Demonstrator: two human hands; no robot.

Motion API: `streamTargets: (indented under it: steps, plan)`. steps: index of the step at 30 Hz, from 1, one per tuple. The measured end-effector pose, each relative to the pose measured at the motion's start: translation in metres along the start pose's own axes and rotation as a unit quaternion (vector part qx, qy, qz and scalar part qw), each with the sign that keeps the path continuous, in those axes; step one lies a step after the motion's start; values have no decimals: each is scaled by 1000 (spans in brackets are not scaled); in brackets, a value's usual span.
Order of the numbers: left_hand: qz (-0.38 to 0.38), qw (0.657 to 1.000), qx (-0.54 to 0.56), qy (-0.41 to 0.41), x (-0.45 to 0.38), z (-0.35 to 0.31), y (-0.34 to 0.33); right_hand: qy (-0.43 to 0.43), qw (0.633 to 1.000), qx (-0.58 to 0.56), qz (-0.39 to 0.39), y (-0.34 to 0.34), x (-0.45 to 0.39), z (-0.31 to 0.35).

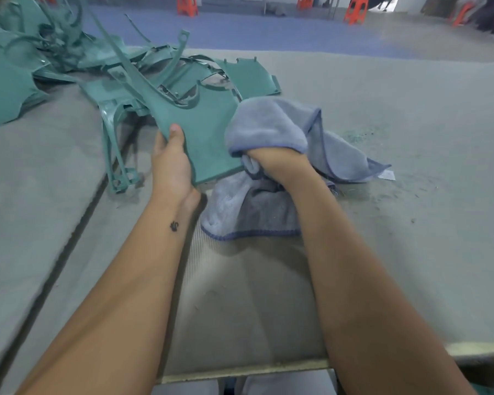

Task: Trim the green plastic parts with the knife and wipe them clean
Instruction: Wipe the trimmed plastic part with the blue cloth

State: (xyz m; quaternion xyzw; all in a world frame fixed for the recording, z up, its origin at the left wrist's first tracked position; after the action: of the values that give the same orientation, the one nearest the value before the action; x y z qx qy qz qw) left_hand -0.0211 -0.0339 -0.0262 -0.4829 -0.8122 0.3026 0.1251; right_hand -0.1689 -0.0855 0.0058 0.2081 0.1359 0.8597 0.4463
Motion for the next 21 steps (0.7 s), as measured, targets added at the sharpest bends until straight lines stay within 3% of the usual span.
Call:
streamTargets:
  steps: [3, 5, 7, 9, 10, 11, 12, 13, 14, 15, 18, 21]
  plan:
    - [25, 999, -21, 0, 1, 0, -2, -16, 989, 149, 4, -1, 1, -6]
    - [53, 998, -35, 7, 2, 1, -7, -30, 956, 277, -93, 14, 1, -3]
    - [83, 996, -44, 8, 4, 3, -13, 23, 951, 270, -151, 21, -1, 2]
    - [98, 994, -47, 3, 6, 2, -16, 63, 986, 61, -144, 28, -2, -2]
    - [94, 995, -42, 5, 6, 2, -16, 83, 975, -127, -161, 32, 3, -6]
    - [80, 996, -36, 7, 4, 2, -12, 100, 930, -287, -209, 38, 12, -12]
    - [59, 998, -27, 11, 3, 1, -9, 110, 855, -444, -245, 44, 19, -24]
    - [33, 999, -27, 13, 2, 0, -3, 129, 802, -515, -274, 52, 25, -31]
    - [6, 999, -32, 11, 0, -2, 3, 154, 775, -538, -293, 59, 30, -33]
    - [-11, 999, -33, 4, -2, -4, 8, 172, 772, -524, -316, 68, 31, -36]
    - [-11, 999, -31, 20, -2, -3, 7, 213, 847, -302, -382, 74, 50, -18]
    - [41, 997, -32, 65, 3, 5, -6, 202, 935, -26, -289, 51, 34, 3]
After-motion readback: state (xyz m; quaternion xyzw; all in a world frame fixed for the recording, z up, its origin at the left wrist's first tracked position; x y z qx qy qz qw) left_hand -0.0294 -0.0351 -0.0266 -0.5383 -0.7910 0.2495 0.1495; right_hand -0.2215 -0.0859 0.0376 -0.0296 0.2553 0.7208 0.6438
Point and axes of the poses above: each hand's wrist, its own x-axis away from the middle knuckle, its own y-axis out of the back of the hand, z = x × y, the point moved 6 cm from there along -x, towards the middle knuckle, and after that the axes turned 12 degrees about z, right-handed, at the moved point
